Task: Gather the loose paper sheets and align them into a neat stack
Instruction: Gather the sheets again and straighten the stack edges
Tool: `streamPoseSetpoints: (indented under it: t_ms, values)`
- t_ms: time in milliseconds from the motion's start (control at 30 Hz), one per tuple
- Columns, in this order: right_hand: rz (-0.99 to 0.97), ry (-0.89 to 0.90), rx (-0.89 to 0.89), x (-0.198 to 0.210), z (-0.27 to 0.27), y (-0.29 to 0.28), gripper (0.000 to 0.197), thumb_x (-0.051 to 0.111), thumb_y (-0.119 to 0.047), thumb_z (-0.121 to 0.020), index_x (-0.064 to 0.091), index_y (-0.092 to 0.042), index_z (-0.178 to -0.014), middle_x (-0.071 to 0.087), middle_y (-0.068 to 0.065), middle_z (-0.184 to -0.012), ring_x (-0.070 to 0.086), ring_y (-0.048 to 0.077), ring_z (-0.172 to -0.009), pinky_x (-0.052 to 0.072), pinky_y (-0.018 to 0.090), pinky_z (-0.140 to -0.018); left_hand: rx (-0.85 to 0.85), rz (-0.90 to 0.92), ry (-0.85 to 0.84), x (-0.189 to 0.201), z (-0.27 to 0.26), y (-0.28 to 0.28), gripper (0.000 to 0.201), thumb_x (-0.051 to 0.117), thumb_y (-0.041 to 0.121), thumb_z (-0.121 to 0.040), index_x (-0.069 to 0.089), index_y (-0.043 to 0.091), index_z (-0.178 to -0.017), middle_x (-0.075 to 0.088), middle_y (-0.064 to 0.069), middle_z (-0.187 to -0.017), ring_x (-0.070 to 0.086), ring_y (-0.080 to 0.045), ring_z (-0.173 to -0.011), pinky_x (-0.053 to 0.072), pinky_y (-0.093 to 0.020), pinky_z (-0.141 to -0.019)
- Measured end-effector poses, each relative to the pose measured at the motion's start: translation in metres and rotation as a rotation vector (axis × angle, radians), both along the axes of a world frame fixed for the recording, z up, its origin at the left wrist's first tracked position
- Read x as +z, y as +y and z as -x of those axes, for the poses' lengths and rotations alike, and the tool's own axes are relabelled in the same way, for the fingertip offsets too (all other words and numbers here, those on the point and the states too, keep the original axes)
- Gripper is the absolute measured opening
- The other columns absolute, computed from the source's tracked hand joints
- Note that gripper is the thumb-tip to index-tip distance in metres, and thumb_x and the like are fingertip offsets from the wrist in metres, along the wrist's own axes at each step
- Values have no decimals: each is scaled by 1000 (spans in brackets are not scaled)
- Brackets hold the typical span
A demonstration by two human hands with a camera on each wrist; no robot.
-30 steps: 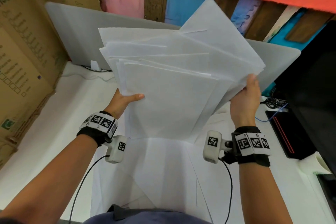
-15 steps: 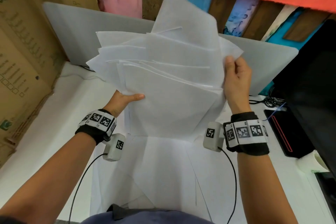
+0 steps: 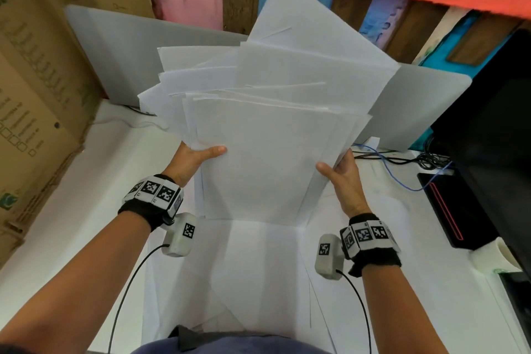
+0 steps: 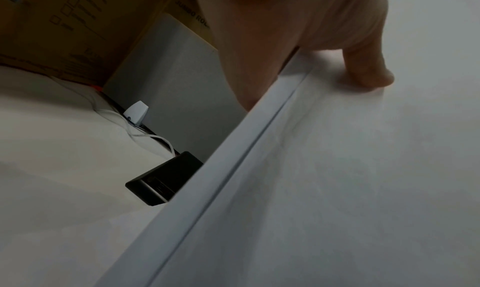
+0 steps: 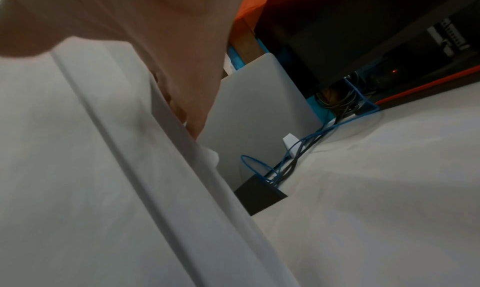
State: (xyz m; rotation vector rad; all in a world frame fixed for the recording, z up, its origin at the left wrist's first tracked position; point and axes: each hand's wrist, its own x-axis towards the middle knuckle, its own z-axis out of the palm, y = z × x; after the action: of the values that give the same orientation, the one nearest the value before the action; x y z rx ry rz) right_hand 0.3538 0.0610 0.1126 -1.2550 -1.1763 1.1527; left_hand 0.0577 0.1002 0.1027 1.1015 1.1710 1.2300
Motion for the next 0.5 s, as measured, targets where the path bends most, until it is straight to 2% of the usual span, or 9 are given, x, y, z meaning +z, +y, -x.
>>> streamPoseSetpoints:
  t_ms: [67,167,233,267,333,400,500]
  values:
    - [7,-52,1,4,2,5,82,78,-29,-59,43,-11,-131,60,3,-123,59,13,-112,50,26,-91,-23,6,-17,0,2,-1,52,77,8,-67,58,10,-116,70,5,-99,66,-13,-97,51,-28,-89]
    - [42,-56,-43,7,9,9,96,82,-40,-49,45,-8,-131,62,6,-122,59,17,-112,47,36,-99,-27,3,-6,-1,3,-1,59,82,12,-58,60,12,-113,70,4,-99,66,-15,-99,51,-30,-90]
    - [59,-40,-40,6,11,10,95,83,-38,-47,48,-8,-130,63,8,-120,61,19,-111,47,41,-100,-46,1,-10,-2,2,-1,60,83,13,-56,59,13,-112,72,7,-96,66,-13,-97,50,-29,-88]
    - [56,-35,-42,5,12,10,95,83,-37,-46,48,-7,-129,63,8,-120,61,20,-110,47,42,-100,-61,-3,-14,0,2,-2,61,84,19,-54,60,14,-110,72,8,-94,67,-12,-96,51,-26,-85]
    - [60,-6,-69,6,13,11,96,84,-36,-44,48,-8,-129,63,8,-121,61,21,-111,47,41,-100,-86,-4,-16,2,2,-3,73,88,36,-41,62,17,-107,73,10,-93,67,-9,-94,53,-21,-81]
    - [56,21,-46,9,15,13,90,86,-30,-44,52,-7,-124,64,10,-117,63,21,-106,51,36,-94,-115,-11,-19,8,0,-4,82,89,49,-30,63,19,-101,73,11,-90,68,-7,-91,53,-18,-77]
    - [59,38,-1,16,18,16,74,87,-14,-50,56,-9,-117,67,5,-107,66,13,-96,54,28,-84,-86,-36,-81,18,-3,-1,75,88,40,-33,61,21,-100,73,11,-87,68,-7,-86,52,-25,-78]
